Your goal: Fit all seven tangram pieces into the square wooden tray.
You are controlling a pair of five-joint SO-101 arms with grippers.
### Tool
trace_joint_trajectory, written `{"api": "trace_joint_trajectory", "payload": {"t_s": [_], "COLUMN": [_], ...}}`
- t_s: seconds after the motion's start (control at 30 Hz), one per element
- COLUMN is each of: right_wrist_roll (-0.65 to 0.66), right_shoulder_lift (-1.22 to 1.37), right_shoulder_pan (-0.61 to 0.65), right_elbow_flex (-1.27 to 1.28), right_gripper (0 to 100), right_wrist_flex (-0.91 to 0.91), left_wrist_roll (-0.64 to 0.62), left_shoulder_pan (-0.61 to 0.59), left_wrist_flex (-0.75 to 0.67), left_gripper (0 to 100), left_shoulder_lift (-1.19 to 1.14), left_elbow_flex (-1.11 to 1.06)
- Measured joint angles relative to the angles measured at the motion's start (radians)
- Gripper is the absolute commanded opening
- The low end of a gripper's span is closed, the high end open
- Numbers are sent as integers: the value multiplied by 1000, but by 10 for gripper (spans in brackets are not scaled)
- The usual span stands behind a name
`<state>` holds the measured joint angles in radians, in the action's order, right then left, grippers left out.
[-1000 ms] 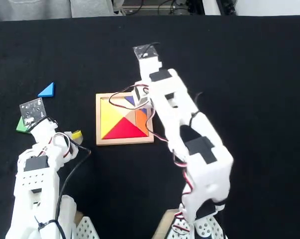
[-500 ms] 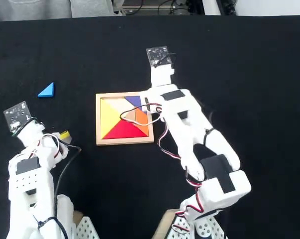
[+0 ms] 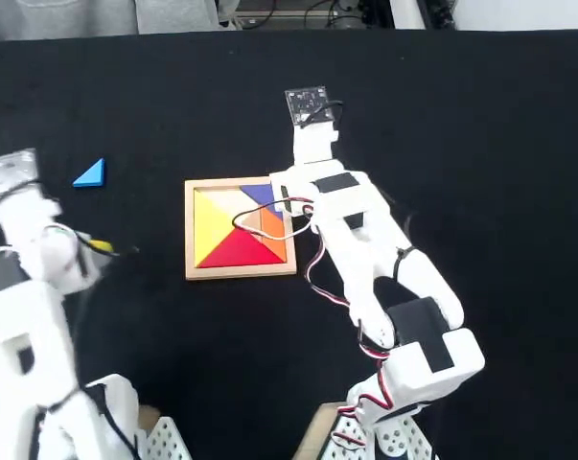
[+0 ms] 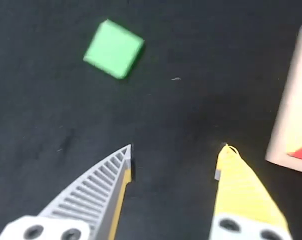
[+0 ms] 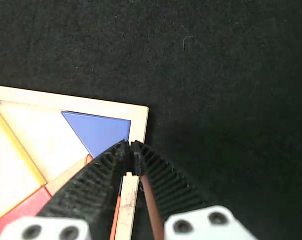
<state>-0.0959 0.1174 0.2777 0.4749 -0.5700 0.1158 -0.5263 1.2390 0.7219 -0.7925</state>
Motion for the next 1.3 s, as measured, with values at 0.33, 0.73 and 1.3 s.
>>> {"api": "trace_joint_trajectory", "payload": {"t_s": [0.33,0.73,1.3], "right_wrist_roll": [0,74,77], "right_shoulder_lift": [0,0,57], "right_shoulder_pan": [0,0,0], "right_elbow_flex": [0,5,-6], "right_gripper": [11,11,11], "right_wrist_flex": [0,0,0], "left_wrist_roll": [64,210,542], "left_shoulder_pan": [-199,-175,-173], "left_wrist_flex": [21,21,104], "left_gripper": [272,272,272], "left_shoulder_lift": [-408,-786,-1171], "left_elbow_flex": [258,588,945]}}
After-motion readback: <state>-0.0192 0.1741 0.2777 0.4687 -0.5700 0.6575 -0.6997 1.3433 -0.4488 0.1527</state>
